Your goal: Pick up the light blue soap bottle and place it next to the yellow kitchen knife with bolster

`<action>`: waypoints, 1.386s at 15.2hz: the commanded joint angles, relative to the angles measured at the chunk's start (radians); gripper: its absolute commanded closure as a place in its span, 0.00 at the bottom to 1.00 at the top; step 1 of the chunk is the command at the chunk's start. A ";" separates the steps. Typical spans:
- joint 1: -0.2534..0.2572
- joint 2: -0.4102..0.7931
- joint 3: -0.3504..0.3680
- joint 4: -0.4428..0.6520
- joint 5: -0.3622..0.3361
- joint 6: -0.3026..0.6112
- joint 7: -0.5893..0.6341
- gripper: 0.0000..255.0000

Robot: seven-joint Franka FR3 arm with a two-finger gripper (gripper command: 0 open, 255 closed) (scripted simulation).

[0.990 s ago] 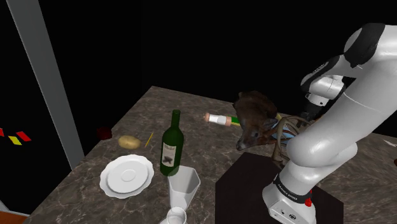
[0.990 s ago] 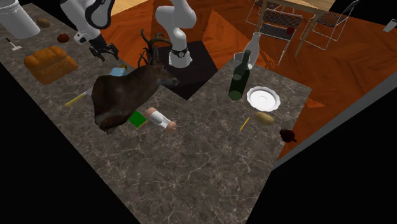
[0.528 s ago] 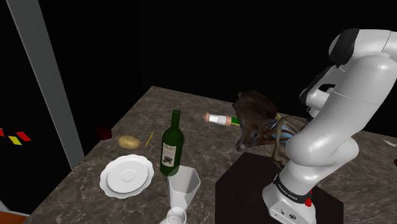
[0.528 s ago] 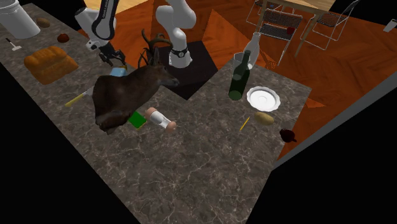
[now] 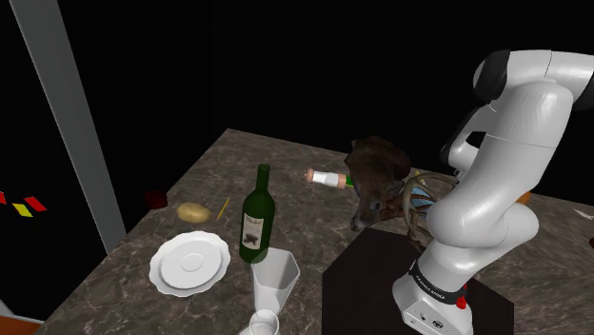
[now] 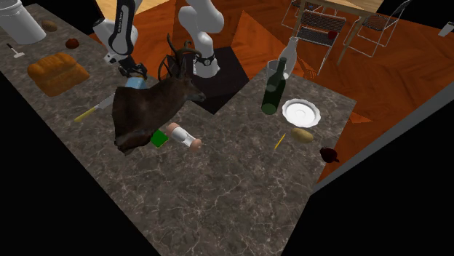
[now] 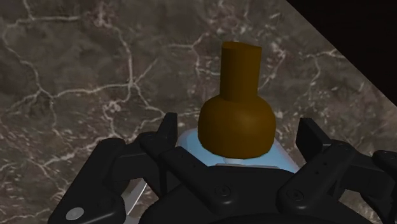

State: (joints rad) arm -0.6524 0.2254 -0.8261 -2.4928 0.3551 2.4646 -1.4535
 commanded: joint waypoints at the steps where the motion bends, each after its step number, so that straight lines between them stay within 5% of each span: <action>1: -0.003 0.006 0.005 -0.001 0.008 0.005 -0.007 0.00; 6: -0.005 0.005 0.007 -0.001 0.007 0.005 -0.007 0.00; 7: -0.006 0.006 0.007 0.000 0.007 0.004 -0.007 1.00; 16: -0.006 0.005 0.007 -0.001 0.007 0.005 -0.006 1.00; 21: 0.036 -0.089 -0.053 -0.005 -0.117 -0.044 0.084 1.00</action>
State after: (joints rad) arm -0.6259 0.1547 -0.8667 -2.5011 0.2651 2.4340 -1.3868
